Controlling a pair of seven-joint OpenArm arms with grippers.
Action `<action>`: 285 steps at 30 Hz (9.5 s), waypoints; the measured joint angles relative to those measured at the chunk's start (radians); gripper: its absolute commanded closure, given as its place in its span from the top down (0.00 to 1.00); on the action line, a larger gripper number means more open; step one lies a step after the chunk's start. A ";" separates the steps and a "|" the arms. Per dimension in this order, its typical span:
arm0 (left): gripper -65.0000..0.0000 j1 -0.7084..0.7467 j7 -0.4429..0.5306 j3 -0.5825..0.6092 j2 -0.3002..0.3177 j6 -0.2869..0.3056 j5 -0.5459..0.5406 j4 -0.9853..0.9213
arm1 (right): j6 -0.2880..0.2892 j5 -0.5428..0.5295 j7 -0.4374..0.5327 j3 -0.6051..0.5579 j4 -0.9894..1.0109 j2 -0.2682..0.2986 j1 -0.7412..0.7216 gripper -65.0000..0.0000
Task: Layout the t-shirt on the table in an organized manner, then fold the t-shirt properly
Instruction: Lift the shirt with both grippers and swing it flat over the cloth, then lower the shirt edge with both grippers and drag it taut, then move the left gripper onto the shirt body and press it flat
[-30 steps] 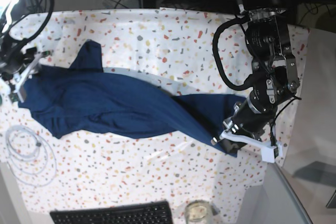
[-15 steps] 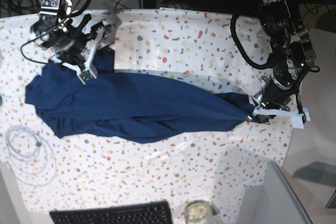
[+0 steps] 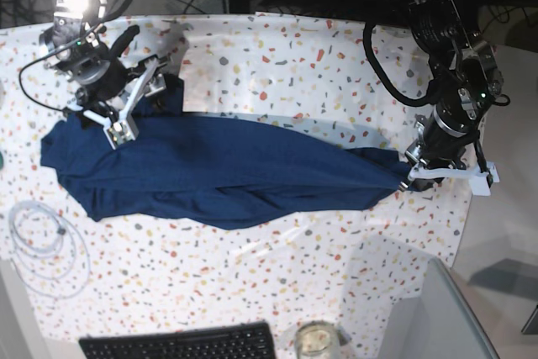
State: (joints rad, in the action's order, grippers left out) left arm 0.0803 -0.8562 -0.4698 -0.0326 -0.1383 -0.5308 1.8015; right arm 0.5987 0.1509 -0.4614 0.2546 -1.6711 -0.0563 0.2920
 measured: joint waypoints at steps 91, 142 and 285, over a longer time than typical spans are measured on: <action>0.00 0.169 0.120 0.150 0.023 -0.004 0.000 0.093 | -0.014 0.092 -0.512 -0.177 -0.234 0.299 -0.170 0.00; 0.00 0.100 0.135 0.138 0.020 -0.004 0.142 -0.069 | -0.106 0.092 0.104 -0.232 0.447 0.241 -0.274 0.31; 0.00 -0.188 0.245 0.156 -0.089 -0.026 0.373 -0.626 | -0.150 0.101 -0.224 -0.335 -0.011 0.302 -0.001 0.00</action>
State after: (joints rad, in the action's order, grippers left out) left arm -0.1078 -0.6113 -0.3141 -0.1215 -0.1642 -0.1581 1.1755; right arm 0.4484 0.2516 -0.6849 -0.0803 -1.6821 0.2459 0.2913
